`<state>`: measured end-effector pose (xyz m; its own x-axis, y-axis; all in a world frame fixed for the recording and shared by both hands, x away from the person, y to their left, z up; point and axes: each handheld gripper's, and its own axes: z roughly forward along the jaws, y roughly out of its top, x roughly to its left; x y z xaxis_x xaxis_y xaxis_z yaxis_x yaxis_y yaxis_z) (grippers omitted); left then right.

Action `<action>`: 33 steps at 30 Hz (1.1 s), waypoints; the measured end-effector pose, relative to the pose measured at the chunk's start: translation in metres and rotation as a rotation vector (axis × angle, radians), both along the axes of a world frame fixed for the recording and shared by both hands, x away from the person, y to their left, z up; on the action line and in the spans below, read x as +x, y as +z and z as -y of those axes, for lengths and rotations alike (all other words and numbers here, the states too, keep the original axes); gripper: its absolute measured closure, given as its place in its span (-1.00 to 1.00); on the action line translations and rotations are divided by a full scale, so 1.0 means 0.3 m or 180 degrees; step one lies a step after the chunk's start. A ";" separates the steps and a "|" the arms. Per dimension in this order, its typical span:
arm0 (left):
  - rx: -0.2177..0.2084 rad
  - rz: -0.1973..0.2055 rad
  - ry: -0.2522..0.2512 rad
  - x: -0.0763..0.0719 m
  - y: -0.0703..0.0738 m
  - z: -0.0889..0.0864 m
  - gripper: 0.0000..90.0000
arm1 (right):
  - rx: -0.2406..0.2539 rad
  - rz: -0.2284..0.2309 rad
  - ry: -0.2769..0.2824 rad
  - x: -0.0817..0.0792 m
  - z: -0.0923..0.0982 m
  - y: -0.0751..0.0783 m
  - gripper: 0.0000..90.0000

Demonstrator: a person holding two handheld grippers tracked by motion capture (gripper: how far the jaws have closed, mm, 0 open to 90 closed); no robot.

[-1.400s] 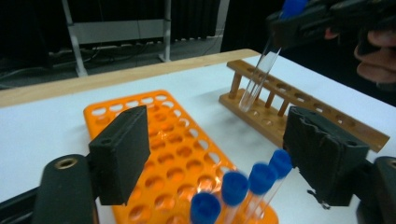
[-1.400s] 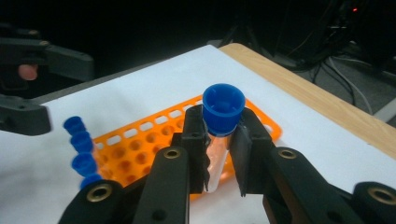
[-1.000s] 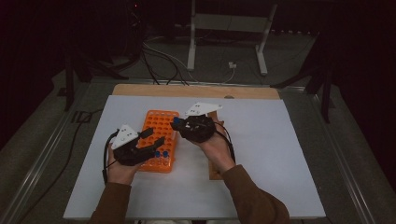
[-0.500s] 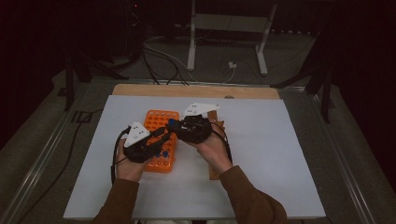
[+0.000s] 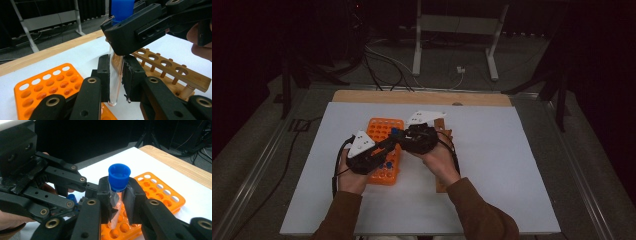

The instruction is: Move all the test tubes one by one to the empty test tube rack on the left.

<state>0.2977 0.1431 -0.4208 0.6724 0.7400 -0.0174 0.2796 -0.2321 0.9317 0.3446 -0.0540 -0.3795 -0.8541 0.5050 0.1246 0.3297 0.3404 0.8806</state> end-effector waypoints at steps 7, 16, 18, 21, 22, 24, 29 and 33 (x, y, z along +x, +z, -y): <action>-0.0052 -0.0058 0.0132 0.015 -0.004 -0.037 0.74 | 0.0068 0.0020 -0.0027 0.005 0.049 0.004 0.09; -0.0139 -0.0072 0.0233 0.017 -0.010 -0.094 0.74 | 0.0014 0.0092 -0.0318 0.018 0.141 -0.011 -0.58; -0.0149 -0.0081 0.0257 0.015 -0.014 -0.106 0.74 | 0.0007 0.0088 -0.0382 0.022 0.161 -0.018 -0.67; -0.0156 -0.0088 0.0288 0.011 -0.018 -0.125 0.74 | 0.0002 0.0095 -0.0459 0.027 0.191 -0.030 -0.78; -0.0168 -0.0090 0.0302 0.010 -0.020 -0.131 0.74 | -0.0003 0.0095 -0.0491 0.028 0.200 -0.033 -0.82; -0.0184 -0.0086 0.0318 0.008 -0.022 -0.143 0.74 | -0.0005 0.0086 -0.0528 0.029 0.218 -0.041 -0.89; -0.0188 -0.0088 0.0360 -0.001 -0.028 -0.169 0.74 | -0.0011 0.0067 -0.0626 0.031 0.254 -0.057 -0.95; -0.0211 -0.0101 0.0405 -0.009 -0.037 -0.194 0.74 | -0.0009 0.0062 -0.0668 0.027 0.282 -0.068 -0.96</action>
